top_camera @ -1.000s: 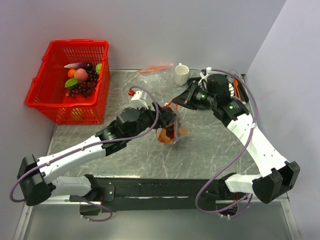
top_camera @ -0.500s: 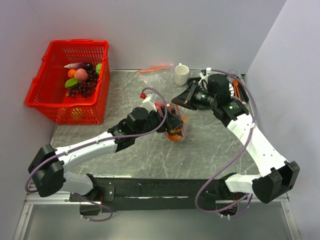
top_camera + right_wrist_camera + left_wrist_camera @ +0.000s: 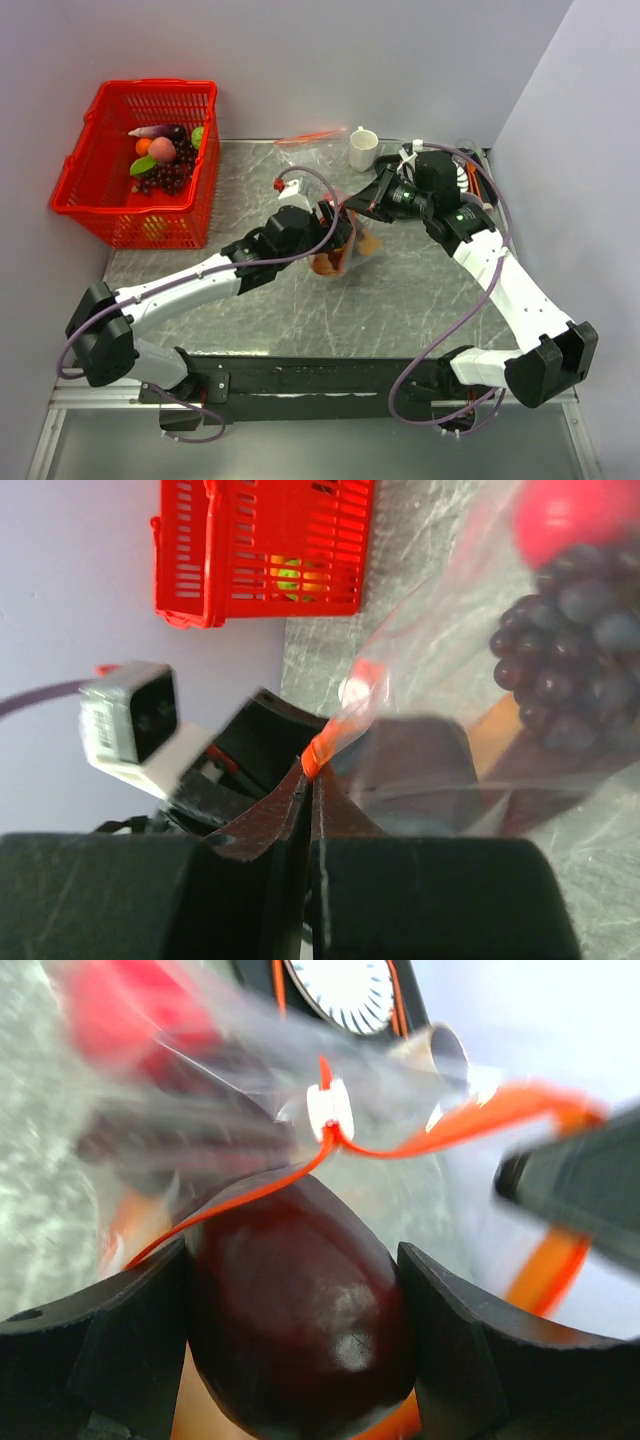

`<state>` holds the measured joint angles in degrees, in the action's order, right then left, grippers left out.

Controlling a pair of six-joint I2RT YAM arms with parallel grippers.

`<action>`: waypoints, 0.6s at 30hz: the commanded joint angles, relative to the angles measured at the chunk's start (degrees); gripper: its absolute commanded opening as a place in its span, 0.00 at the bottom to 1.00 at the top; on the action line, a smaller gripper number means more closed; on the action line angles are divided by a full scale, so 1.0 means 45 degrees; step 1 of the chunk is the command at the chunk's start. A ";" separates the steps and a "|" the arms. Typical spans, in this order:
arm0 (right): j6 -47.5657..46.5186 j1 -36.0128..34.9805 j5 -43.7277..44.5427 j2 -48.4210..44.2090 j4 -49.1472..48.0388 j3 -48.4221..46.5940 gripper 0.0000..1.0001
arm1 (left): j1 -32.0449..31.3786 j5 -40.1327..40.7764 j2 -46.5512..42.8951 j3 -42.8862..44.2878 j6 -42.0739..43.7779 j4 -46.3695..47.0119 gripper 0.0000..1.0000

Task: Place the food in the zip-top bag and seal the zipper
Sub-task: Place the fake fruit in the zipper food storage bag.

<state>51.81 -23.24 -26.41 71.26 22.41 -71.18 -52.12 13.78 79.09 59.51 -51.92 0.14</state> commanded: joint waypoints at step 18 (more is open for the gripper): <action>0.0050 0.0068 -0.0401 -0.0661 -0.0958 -0.0413 0.07 | -0.0020 -0.0523 0.1605 0.2323 0.0737 0.0635 0.99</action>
<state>51.83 -22.37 -25.82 70.67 22.17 -70.91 -51.72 15.38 86.59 67.26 -48.14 -0.73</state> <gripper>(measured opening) 0.075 0.966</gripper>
